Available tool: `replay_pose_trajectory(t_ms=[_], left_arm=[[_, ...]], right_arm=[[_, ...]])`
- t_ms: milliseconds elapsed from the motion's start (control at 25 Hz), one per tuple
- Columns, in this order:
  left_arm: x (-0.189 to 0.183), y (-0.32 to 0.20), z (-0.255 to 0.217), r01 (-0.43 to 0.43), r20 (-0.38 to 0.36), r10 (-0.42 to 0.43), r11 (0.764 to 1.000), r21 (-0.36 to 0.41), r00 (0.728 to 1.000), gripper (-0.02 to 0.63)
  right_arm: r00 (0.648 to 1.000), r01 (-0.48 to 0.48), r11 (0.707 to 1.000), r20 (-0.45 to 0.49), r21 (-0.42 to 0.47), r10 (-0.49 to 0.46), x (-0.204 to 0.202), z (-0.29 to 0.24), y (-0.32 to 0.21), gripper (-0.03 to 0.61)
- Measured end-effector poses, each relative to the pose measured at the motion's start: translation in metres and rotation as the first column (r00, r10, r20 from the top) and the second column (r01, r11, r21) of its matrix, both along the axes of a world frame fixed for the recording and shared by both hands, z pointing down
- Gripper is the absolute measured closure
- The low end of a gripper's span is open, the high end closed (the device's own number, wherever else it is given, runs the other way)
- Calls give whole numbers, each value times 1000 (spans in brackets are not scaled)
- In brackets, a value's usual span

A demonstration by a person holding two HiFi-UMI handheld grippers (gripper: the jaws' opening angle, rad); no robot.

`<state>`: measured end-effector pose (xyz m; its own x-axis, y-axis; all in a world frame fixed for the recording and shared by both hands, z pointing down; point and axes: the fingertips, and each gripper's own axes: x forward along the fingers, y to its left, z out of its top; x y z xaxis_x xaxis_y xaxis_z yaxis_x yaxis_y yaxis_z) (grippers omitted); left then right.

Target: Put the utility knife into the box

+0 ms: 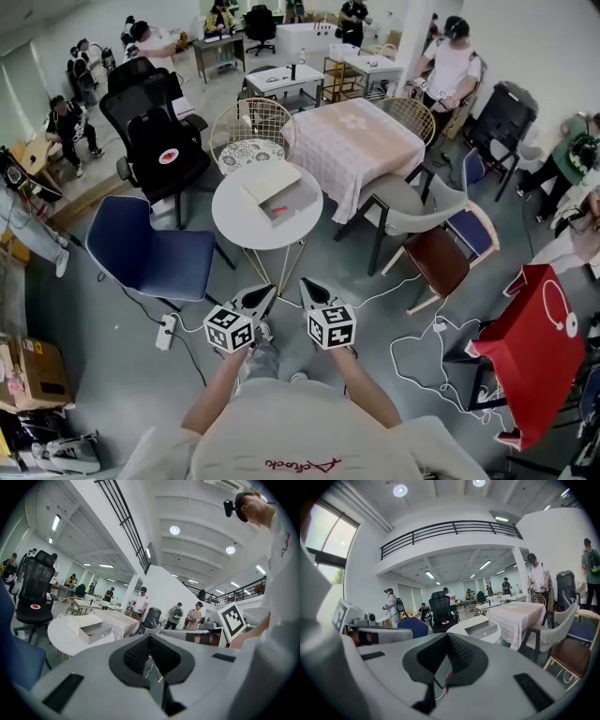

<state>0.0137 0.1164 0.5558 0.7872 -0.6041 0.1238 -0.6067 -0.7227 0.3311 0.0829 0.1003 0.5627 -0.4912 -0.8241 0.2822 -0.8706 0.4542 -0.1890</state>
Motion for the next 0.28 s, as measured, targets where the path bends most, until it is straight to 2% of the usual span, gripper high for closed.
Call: replay_pose_trajectory(t_ms=[280], left_arm=[[9,0,-3,-10,-7,10,1000,11,1000,603]], right_arm=[[999,26,1000,-20,8,-26,-4,0,-1,561]])
